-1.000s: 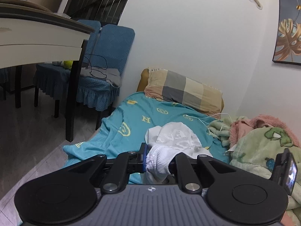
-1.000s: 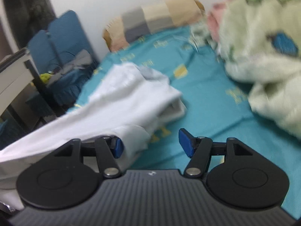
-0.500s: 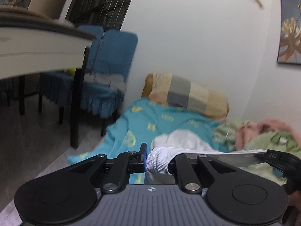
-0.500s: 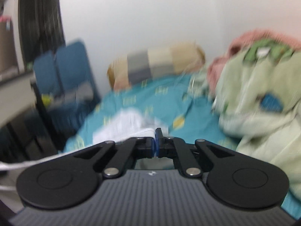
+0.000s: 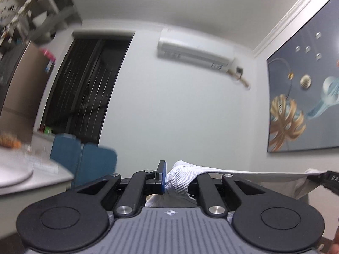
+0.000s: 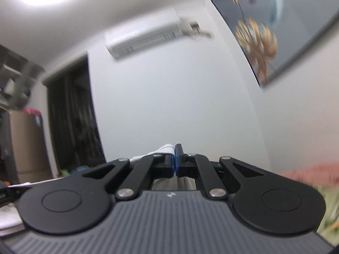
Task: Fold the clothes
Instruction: 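Lift the shirt with both grippers and shake it out in the air, then lower the shirt flat onto the bed and open both grippers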
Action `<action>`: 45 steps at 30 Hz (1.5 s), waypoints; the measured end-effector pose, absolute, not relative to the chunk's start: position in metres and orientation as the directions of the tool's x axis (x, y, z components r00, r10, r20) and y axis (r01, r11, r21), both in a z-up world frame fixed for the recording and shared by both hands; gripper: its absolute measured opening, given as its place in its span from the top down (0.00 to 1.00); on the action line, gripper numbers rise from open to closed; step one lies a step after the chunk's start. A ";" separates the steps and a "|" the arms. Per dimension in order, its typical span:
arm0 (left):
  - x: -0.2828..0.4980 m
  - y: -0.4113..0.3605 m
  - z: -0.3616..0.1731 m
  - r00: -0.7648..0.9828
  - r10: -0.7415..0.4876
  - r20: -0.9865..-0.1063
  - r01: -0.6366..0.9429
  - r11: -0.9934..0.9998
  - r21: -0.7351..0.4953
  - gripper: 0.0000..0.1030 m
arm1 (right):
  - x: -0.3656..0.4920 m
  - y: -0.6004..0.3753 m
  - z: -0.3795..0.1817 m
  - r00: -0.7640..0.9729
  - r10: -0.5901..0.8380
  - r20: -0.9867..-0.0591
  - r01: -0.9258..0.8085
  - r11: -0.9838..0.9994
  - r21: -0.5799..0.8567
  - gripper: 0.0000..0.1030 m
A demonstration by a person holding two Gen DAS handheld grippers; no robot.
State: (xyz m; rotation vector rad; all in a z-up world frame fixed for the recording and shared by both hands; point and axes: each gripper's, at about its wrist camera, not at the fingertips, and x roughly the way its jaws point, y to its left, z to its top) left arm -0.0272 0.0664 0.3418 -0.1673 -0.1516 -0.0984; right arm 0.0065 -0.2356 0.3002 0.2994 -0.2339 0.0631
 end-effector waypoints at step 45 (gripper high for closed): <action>0.547 0.062 -0.179 0.793 -0.035 -0.608 0.020 0.999 -0.031 0.89 | 0.517 -0.235 -0.164 0.805 0.067 -0.590 0.113 0.958 0.263 0.91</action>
